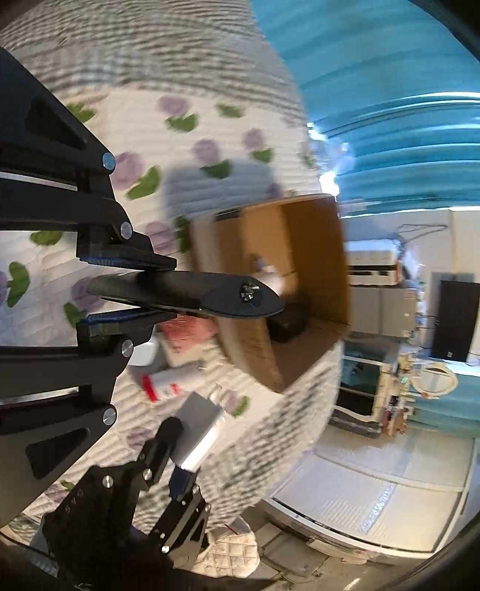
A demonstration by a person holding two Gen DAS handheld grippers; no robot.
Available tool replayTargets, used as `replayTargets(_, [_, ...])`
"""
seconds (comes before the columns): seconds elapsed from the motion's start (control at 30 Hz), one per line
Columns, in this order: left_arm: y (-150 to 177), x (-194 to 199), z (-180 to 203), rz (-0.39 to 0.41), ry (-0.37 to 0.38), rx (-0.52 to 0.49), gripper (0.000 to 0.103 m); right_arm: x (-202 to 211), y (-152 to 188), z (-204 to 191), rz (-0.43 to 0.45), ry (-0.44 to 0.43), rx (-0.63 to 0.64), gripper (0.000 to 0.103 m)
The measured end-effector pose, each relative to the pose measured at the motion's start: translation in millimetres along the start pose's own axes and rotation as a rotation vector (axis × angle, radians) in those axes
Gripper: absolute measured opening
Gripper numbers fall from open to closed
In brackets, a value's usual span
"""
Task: Organize rigid objects
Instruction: 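Lower the remote into the box with the left gripper while the right drops the charger in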
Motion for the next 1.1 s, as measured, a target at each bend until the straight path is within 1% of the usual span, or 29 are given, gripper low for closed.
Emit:
replayTargets(0.1, [-29, 15, -9, 0.032, -0.008, -0.005, 0.019, 2, -29, -1, 0.027, -0.01, -0.009, 0.022])
replayTargets(0.17, [-49, 22, -19, 0.054, -0.005, 0.012, 0.019, 1, -46, 0, 0.042, -0.02, -0.018, 0.022])
replayTargets(0.27, [-78, 24, -31, 0.078, -0.004, 0.018, 0.019, -1, -76, 3, 0.073, -0.023, -0.025, 0.022])
replayTargets(0.33, [-93, 17, -39, 0.082, -0.023, 0.024, 0.019, -7, -95, 5, 0.09, -0.017, -0.02, 0.022])
replayTargets(0.4, [-104, 3, -48, 0.079, -0.04, 0.033, 0.019, -15, -110, 9, 0.098, -0.009, -0.013, 0.022])
replayTargets(0.5, [-115, -30, -52, 0.031, -0.042, 0.031, 0.019, -28, -127, 15, 0.109, 0.008, 0.003, 0.022])
replayTargets(0.6, [-114, -66, -54, -0.026, -0.037, 0.03, 0.019, -42, -134, 21, 0.101, 0.014, -0.003, 0.022])
replayTargets(0.73, [-97, -111, -52, -0.155, -0.028, 0.016, 0.019, -58, -131, 26, 0.078, 0.016, -0.011, 0.022])
replayTargets(0.83, [-85, -133, -59, -0.225, -0.045, 0.055, 0.019, -69, -124, 28, 0.062, 0.015, 0.001, 0.022])
replayTargets(0.9, [-80, -147, -63, -0.26, -0.027, 0.068, 0.019, -75, -120, 30, 0.055, 0.017, 0.008, 0.022])
replayTargets(0.93, [-76, -152, -67, -0.271, -0.036, 0.084, 0.02, -75, -117, 31, 0.053, 0.018, 0.006, 0.022])
replayTargets(1.0, [-76, -156, -71, -0.256, -0.064, 0.084, 0.022, -81, -114, 34, 0.044, 0.01, -0.012, 0.022])
replayTargets(1.07, [-78, -158, -72, -0.246, -0.062, 0.07, 0.025, -83, -111, 35, 0.041, 0.009, -0.018, 0.022])
replayTargets(1.1, [-79, -157, -73, -0.239, -0.071, 0.07, 0.032, -85, -110, 36, 0.039, 0.011, -0.015, 0.022])
Point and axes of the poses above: each gripper's, at about its wrist camera, not at the fingertips, and x roughly against the way its jaws point, z to its right, y to its underside, the point moved 9 cm from there along -x, roughly the way its jaws point, and after that the axes turned 14 degrees about -x, right-handed, at the moved point
